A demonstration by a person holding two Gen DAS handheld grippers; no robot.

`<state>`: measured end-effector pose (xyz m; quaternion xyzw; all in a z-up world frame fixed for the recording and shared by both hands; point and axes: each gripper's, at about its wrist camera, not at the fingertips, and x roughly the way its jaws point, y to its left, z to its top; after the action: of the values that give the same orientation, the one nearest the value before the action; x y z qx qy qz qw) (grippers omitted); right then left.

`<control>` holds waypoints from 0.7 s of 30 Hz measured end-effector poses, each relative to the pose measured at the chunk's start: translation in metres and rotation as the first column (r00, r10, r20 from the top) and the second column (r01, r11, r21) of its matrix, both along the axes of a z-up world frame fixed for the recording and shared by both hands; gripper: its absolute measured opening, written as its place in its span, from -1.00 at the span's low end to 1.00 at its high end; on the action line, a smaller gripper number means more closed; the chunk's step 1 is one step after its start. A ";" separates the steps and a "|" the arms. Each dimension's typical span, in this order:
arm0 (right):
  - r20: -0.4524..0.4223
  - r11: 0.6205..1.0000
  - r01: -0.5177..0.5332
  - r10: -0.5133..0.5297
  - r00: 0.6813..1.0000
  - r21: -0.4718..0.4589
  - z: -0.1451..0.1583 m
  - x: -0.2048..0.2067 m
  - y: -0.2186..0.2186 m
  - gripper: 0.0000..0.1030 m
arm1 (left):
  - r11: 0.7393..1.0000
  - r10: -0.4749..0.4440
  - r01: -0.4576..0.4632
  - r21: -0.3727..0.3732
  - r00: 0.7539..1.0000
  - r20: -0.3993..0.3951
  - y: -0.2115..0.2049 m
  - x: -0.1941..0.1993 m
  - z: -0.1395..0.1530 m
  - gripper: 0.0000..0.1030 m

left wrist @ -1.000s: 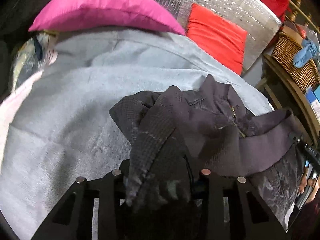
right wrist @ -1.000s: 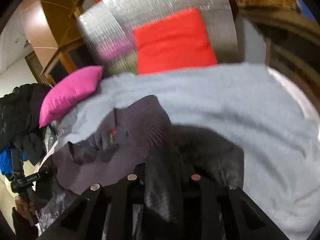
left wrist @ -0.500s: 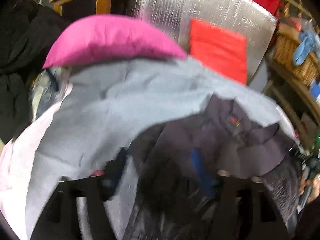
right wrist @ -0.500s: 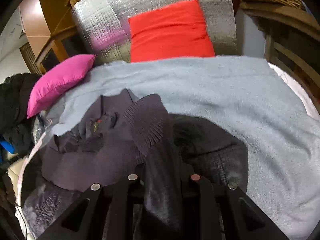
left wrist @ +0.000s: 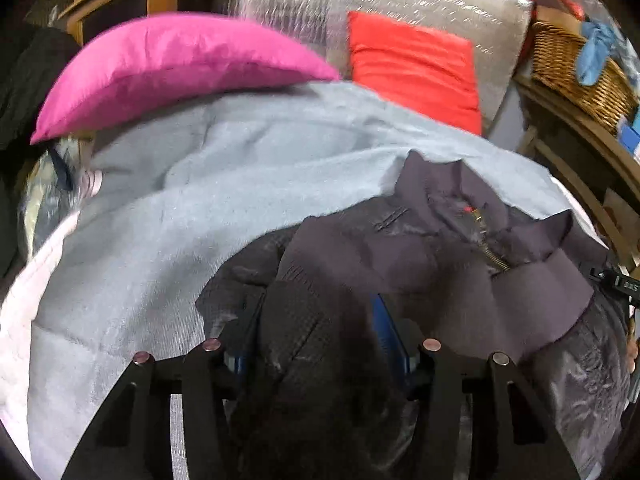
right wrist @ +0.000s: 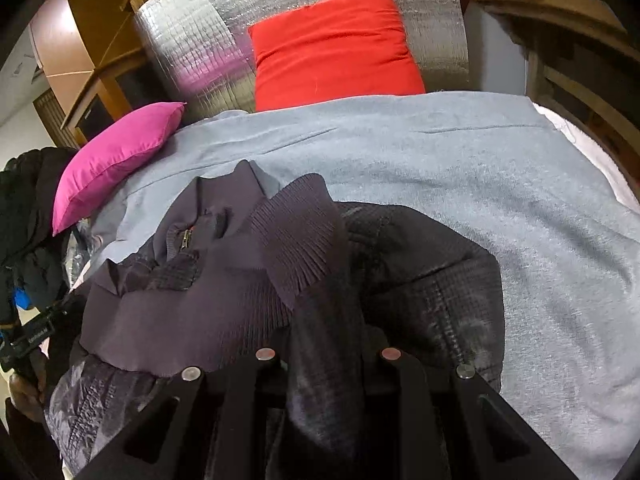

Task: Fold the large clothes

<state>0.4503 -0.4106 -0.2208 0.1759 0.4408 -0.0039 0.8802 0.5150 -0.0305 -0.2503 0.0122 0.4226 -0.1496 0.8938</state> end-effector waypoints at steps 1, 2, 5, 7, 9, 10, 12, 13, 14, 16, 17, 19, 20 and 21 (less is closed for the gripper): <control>-0.003 1.000 0.006 -0.006 1.000 0.018 -0.001 0.001 -0.002 -0.51 | 1.000 0.007 -0.007 -0.010 0.999 -0.034 0.003 0.005 -0.006 0.24; -0.005 0.999 0.011 -0.011 1.000 0.036 -0.002 0.001 -0.005 -0.51 | 1.000 -0.002 0.001 -0.023 0.998 -0.070 0.004 0.008 -0.012 0.27; 0.009 0.997 0.012 -0.012 1.000 0.071 -0.001 -0.001 -0.008 -0.49 | 1.000 0.003 -0.004 -0.020 0.998 -0.056 0.003 0.006 -0.013 0.06; 0.034 0.998 0.025 -0.026 0.999 0.049 0.005 -0.002 -0.008 -0.58 | 0.999 0.027 -0.028 -0.038 0.999 -0.034 0.009 0.004 -0.005 -0.37; 0.084 1.000 0.026 -0.024 0.996 -0.015 0.021 -0.005 -0.002 -0.62 | 0.994 0.043 -0.044 -0.095 0.999 -0.021 0.019 0.004 0.002 -0.54; 0.108 0.999 0.025 -0.021 0.994 -0.037 0.030 -0.006 0.001 -0.64 | 0.992 0.047 -0.048 -0.118 0.999 -0.008 0.023 0.003 0.007 -0.61; 0.162 0.998 0.035 -0.026 0.986 -0.050 0.047 -0.009 0.002 -0.65 | 0.991 0.047 -0.042 -0.129 0.998 0.038 0.022 -0.001 0.019 -0.64; 0.189 0.998 0.044 -0.035 0.981 -0.045 0.054 -0.010 -0.001 -0.66 | 0.990 0.050 -0.039 -0.137 0.996 0.074 0.021 -0.004 0.028 -0.65; 0.213 0.998 0.057 -0.048 0.976 -0.039 0.060 -0.011 -0.004 -0.66 | 0.987 0.055 -0.038 -0.156 0.992 0.110 0.022 -0.007 0.036 -0.66; 0.251 0.995 0.091 -0.078 0.965 -0.041 0.069 -0.011 -0.010 -0.67 | 0.980 0.075 -0.041 -0.193 0.983 0.170 0.022 -0.006 0.048 -0.66; 0.264 0.993 0.114 -0.100 0.959 -0.040 0.069 -0.009 -0.014 -0.67 | 0.977 0.096 -0.053 -0.206 0.975 0.200 0.024 -0.006 0.051 -0.66; 0.260 0.989 0.150 -0.141 0.955 -0.015 0.062 -0.003 -0.024 -0.67 | 0.973 0.135 -0.090 -0.212 0.969 0.205 0.025 0.002 0.045 -0.65; 0.248 0.986 0.166 -0.160 0.956 -0.003 0.053 0.003 -0.029 -0.67 | 0.969 0.156 -0.117 -0.218 0.973 0.171 0.026 0.010 0.035 -0.65; 0.224 0.985 0.169 -0.168 0.960 0.015 0.042 0.011 -0.033 -0.67 | 0.966 0.166 -0.136 -0.220 0.978 0.127 0.026 0.020 0.020 -0.64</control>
<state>0.4614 -0.4439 -0.1787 0.2104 0.3219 -0.0599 0.9211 0.5348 -0.0045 -0.2298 -0.1037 0.3384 -0.1233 0.9271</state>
